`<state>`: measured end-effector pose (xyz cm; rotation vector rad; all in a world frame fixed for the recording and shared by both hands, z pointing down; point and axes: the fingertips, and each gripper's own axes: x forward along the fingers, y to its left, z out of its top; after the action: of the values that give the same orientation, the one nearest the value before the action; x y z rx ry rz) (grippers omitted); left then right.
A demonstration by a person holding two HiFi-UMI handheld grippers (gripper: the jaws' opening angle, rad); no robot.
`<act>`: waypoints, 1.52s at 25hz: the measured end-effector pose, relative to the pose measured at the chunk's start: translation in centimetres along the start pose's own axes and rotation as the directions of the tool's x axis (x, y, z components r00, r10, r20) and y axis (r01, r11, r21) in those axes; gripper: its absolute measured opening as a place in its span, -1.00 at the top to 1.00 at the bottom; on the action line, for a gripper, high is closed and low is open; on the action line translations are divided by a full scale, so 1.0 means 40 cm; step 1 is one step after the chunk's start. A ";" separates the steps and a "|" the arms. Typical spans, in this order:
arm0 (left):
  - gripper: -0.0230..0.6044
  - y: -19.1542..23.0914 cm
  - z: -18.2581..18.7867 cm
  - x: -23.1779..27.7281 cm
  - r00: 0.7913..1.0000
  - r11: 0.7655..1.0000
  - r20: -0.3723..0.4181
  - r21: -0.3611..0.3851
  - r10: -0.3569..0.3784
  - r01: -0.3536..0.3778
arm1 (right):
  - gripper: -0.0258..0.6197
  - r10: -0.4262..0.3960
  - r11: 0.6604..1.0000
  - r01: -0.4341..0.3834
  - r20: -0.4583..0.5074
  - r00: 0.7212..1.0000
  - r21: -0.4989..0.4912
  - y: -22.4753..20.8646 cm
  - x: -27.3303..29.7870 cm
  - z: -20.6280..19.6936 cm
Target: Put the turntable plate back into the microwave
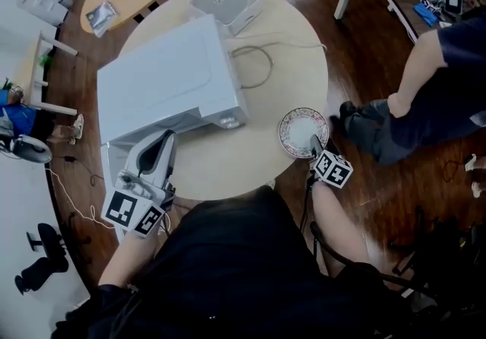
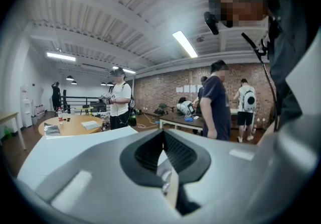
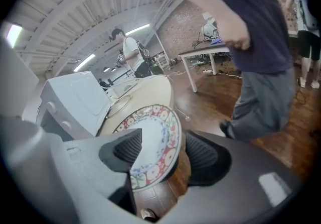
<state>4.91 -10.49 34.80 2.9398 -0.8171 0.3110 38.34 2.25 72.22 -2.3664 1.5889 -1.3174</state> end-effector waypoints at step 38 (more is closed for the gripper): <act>0.91 0.024 -0.026 -0.015 0.999 1.000 -0.053 -0.013 -0.003 0.002 | 0.47 0.054 0.964 -0.057 0.021 0.998 0.260 0.002 0.027 -0.049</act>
<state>3.72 -10.88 35.68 2.9065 -0.8050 0.3805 37.21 2.22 74.14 -2.1554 1.3698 -1.3971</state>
